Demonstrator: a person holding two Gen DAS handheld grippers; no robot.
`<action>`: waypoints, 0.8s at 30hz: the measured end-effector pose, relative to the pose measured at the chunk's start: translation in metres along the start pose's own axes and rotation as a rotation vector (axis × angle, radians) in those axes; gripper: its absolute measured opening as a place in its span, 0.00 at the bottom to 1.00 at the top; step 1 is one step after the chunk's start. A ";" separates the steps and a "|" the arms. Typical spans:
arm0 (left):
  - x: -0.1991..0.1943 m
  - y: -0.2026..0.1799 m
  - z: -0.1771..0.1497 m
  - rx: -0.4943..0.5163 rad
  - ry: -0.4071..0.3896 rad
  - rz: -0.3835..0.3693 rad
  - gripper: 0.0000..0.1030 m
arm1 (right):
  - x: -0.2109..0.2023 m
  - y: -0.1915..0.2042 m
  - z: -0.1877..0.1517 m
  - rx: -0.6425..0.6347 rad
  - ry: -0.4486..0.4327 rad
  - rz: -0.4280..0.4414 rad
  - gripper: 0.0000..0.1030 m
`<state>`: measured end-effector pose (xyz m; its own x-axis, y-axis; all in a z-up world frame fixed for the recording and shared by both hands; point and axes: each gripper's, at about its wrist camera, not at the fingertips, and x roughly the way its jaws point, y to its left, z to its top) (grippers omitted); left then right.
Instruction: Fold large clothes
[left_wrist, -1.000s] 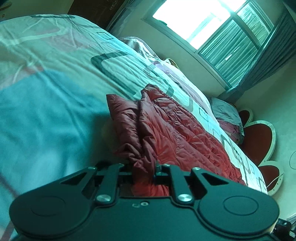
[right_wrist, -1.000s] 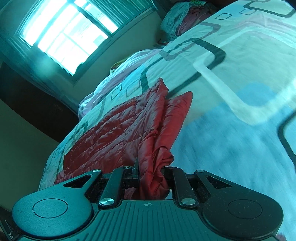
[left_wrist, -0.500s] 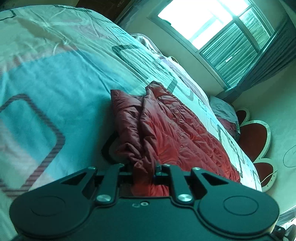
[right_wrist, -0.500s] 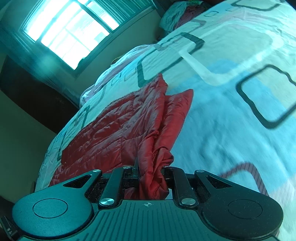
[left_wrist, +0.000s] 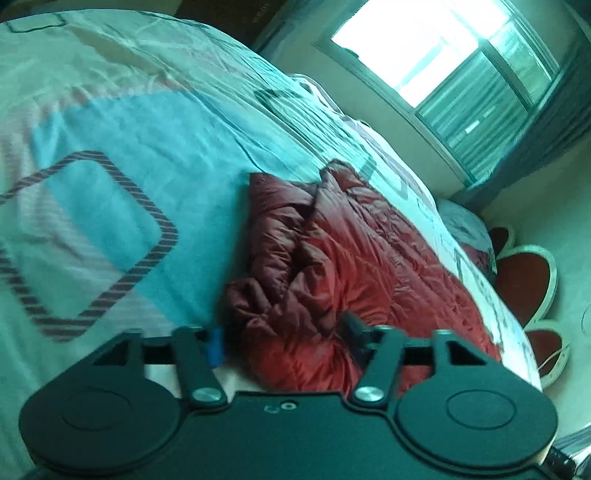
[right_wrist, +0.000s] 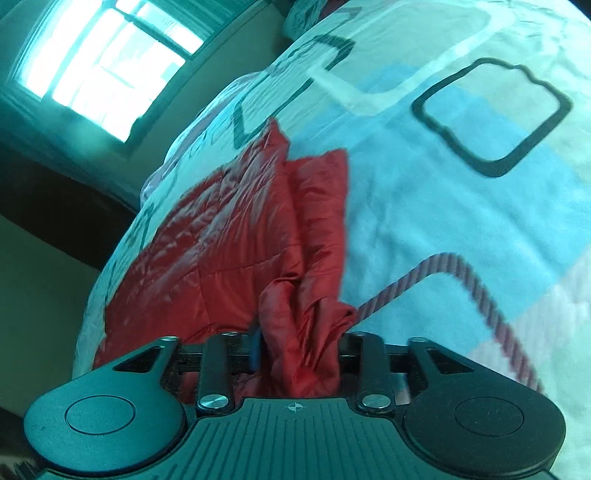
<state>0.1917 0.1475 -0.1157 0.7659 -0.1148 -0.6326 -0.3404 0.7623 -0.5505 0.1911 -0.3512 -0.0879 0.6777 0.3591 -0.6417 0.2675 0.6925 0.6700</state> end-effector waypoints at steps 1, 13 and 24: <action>-0.007 0.002 0.000 -0.012 -0.010 0.010 0.85 | -0.010 -0.001 0.003 -0.014 -0.043 -0.041 0.66; 0.007 0.008 -0.006 -0.179 -0.027 -0.054 0.75 | -0.034 0.080 -0.005 -0.306 -0.135 -0.009 0.11; 0.013 -0.005 0.018 -0.130 -0.025 -0.174 0.15 | 0.061 0.177 -0.048 -0.531 0.024 0.122 0.01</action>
<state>0.2132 0.1531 -0.1113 0.8322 -0.2204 -0.5088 -0.2677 0.6439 -0.7168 0.2468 -0.1772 -0.0262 0.6647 0.4665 -0.5836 -0.1988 0.8634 0.4638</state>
